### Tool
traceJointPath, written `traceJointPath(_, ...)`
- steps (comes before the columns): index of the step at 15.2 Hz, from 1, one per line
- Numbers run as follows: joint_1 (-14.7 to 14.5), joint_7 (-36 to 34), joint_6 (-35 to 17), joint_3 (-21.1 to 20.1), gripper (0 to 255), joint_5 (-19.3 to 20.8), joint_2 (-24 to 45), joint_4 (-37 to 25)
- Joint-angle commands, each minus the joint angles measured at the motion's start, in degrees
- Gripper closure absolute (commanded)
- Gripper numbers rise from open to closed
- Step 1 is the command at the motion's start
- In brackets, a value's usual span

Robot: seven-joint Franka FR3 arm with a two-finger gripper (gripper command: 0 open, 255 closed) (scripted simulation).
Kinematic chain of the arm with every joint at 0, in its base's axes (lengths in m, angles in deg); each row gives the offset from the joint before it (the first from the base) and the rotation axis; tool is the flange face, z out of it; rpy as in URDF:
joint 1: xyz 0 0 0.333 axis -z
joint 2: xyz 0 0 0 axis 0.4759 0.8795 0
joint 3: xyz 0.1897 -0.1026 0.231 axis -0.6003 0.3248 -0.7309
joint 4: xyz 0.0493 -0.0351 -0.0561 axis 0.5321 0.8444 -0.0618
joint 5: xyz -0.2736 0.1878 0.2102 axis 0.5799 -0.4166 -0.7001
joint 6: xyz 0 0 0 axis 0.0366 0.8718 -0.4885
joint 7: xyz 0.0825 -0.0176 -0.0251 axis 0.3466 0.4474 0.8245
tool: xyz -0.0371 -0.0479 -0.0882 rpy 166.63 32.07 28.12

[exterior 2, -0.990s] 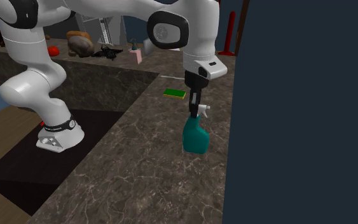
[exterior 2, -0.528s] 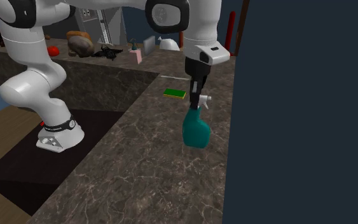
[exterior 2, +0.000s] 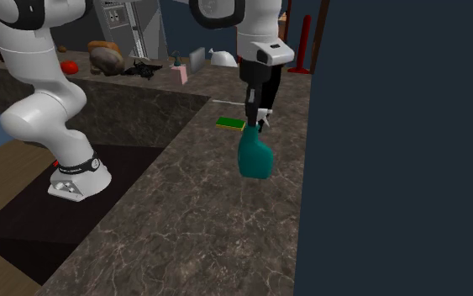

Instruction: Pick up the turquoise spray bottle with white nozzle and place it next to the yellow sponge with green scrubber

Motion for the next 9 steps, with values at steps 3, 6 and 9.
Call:
traceJointPath(3,-2.9,-4.7,-1.0,-1.7,255,0.4,-2.6,3.5)
traceJointPath(6,-5.1,-8.5,-1.5,-3.2,255,0.7,-4.2,5.6)
traceJointPath(9,-7.3,-12.3,-1.8,-4.8,255,0.9,-5.2,7.1)
